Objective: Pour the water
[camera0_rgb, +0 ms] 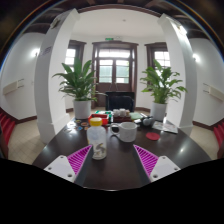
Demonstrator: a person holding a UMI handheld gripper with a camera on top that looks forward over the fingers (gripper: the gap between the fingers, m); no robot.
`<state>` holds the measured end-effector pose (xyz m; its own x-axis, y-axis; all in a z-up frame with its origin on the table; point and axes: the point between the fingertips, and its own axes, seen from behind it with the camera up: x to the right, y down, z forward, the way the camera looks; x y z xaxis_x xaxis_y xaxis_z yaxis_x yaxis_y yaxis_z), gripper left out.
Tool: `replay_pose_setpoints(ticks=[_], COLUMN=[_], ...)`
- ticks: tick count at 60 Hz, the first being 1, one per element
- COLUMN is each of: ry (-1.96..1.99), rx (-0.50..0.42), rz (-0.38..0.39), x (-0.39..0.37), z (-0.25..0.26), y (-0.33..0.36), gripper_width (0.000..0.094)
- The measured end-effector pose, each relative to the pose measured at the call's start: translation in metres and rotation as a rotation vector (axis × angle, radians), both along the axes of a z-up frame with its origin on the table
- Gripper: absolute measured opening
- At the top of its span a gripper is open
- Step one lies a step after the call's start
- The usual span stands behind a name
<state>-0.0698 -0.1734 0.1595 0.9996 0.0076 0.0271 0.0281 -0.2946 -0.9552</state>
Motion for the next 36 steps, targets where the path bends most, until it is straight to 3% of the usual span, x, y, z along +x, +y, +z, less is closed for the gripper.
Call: replay_pose_setpoints(ticks=[3, 8, 36], ry=[0.017, 0.047, 0.067], rx=[0.007, 0.007, 0.058], rz=[0.011, 0.036, 0.051], x=[-0.037, -0.068, -0.095], z=[-0.039, -0.059, -0.079], y=[0.012, 0.026, 0.143], gripper_width=[0.0792, 0.0792, 0.0788])
